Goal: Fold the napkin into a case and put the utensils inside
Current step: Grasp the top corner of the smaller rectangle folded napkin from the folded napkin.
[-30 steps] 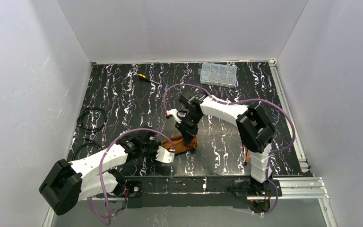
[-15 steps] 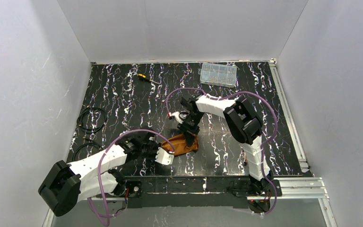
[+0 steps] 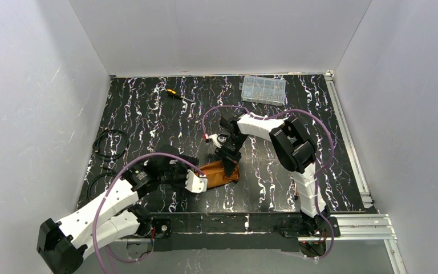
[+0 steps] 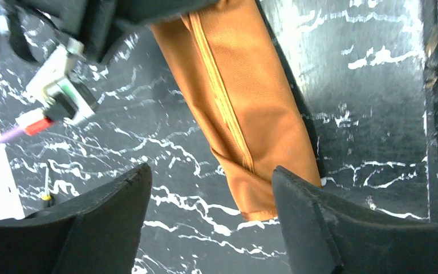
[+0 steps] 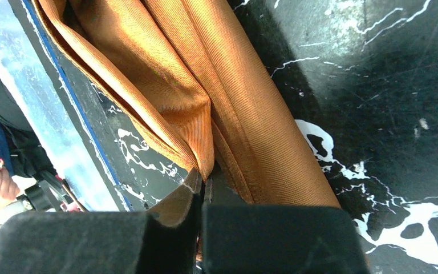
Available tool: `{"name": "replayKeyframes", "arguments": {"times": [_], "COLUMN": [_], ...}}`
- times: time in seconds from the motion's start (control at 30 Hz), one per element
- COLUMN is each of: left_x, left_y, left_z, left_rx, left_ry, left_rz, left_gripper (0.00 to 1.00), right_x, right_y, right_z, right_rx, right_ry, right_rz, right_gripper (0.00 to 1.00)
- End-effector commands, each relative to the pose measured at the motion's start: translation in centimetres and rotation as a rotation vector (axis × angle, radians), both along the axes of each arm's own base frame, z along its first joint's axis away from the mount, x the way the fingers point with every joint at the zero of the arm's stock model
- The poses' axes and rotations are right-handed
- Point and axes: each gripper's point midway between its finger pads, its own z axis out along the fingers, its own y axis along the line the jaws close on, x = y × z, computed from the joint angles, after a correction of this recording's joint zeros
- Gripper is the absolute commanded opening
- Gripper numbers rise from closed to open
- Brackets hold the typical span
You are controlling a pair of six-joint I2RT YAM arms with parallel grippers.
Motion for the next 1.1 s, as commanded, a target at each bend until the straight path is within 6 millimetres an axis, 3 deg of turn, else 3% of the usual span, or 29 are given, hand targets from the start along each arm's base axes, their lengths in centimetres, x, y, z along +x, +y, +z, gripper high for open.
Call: {"name": "replayKeyframes", "arguments": {"times": [0.0, 0.03, 0.07, 0.27, 0.43, 0.77, 0.87, 0.97, 1.07], "left_x": [-1.7, -1.7, -1.7, -0.4, 2.3, 3.8, 3.5, 2.7, 2.4], "left_y": [-1.8, -2.1, -2.5, -4.1, -4.8, -3.6, -3.3, -3.1, -2.5], "left_z": [1.6, 1.4, 1.1, -1.1, -2.7, -5.2, -6.3, -7.3, -8.3], "left_rx": [-0.085, -0.083, -0.077, -0.053, 0.004, 0.065, 0.091, 0.127, 0.182], "left_ry": [0.131, 0.154, 0.177, 0.158, 0.107, 0.120, 0.157, 0.202, 0.237], "left_rz": [-0.022, -0.027, -0.036, -0.083, -0.012, 0.154, 0.166, 0.152, 0.143], "left_gripper": [0.84, 0.96, 0.98, 0.98, 0.98, 0.98, 0.98, 0.87, 0.65], "right_x": [-0.4, -0.4, -0.4, -0.7, -1.0, -1.6, -2.0, -2.0, -1.9], "right_y": [0.4, 0.4, 0.4, 0.7, 0.8, 1.6, 1.8, 1.8, 1.8], "right_z": [0.1, 0.2, 0.2, 0.3, 0.6, 1.6, 1.9, 2.5, 3.3], "right_rx": [0.017, 0.020, 0.020, 0.042, 0.060, 0.142, 0.170, 0.201, 0.232], "right_ry": [0.020, 0.022, 0.024, 0.038, 0.054, 0.090, 0.106, 0.119, 0.117], "right_rz": [0.007, 0.005, 0.003, -0.008, -0.012, -0.029, -0.031, -0.044, -0.051], "right_gripper": [0.01, 0.01, 0.01, 0.01, 0.01, 0.01, 0.01, 0.01, 0.01]}}
